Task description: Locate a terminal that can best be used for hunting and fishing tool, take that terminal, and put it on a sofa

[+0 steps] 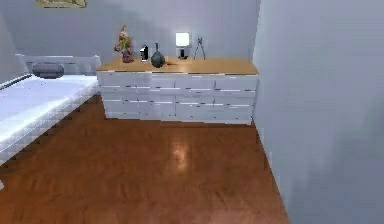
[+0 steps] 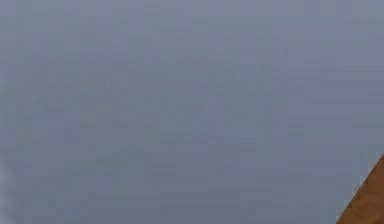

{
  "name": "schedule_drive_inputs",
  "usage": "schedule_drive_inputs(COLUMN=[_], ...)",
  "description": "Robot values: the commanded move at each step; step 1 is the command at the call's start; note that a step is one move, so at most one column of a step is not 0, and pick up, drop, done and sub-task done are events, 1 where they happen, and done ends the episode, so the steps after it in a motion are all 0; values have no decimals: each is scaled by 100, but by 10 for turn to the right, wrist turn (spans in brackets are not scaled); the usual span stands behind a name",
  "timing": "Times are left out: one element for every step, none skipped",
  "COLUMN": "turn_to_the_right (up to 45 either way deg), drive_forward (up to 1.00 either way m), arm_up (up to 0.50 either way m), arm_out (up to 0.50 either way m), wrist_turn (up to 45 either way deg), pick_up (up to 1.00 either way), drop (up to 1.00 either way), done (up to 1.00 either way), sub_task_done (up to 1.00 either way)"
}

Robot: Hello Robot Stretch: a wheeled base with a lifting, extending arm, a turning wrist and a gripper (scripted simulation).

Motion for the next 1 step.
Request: schedule_drive_inputs(turn_to_the_right=[0], drive_forward=[100], arm_up=[0], arm_out=[0], wrist_turn=[0], pick_up=[0], drop=[0], done=[0], sub_task_done=[0])
